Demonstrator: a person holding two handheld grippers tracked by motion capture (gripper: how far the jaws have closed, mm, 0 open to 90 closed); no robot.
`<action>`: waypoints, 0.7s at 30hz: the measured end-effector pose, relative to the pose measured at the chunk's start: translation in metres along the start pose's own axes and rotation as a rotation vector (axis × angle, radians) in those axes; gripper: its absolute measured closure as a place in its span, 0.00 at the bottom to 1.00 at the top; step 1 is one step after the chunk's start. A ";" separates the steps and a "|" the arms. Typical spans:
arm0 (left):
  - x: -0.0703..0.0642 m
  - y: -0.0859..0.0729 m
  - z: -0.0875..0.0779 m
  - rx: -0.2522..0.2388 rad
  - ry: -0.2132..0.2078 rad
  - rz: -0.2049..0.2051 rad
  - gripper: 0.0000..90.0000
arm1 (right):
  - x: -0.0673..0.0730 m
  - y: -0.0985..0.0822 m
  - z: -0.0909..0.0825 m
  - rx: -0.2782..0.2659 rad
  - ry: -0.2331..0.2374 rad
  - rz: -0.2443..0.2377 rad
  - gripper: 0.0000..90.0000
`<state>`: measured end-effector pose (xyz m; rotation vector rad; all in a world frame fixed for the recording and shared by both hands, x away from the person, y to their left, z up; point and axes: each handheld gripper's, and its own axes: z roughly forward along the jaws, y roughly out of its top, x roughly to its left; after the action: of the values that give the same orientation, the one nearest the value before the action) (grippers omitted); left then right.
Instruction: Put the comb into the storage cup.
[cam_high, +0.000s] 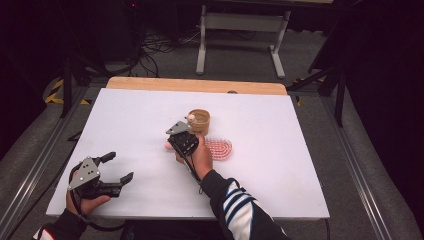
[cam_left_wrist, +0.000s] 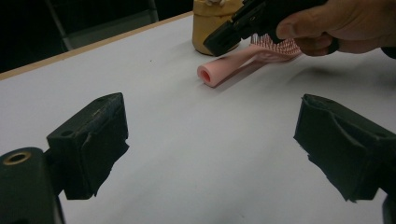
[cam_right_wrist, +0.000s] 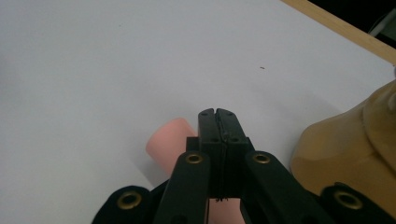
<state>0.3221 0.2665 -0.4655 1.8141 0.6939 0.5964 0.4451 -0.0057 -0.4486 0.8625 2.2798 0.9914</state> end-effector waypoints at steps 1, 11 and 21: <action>0.000 0.000 0.000 0.001 0.000 0.000 0.12 | -0.001 0.000 0.002 0.010 -0.004 0.007 1.00; -0.001 -0.001 0.003 0.015 -0.011 0.005 0.12 | -0.007 0.004 0.012 0.071 0.008 0.048 1.00; -0.001 -0.001 0.003 0.019 -0.010 0.010 0.12 | -0.005 -0.002 0.020 0.174 0.066 0.053 1.00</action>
<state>0.3234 0.2637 -0.4676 1.8376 0.6866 0.5888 0.4609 -0.0007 -0.4612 0.9793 2.4384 0.8656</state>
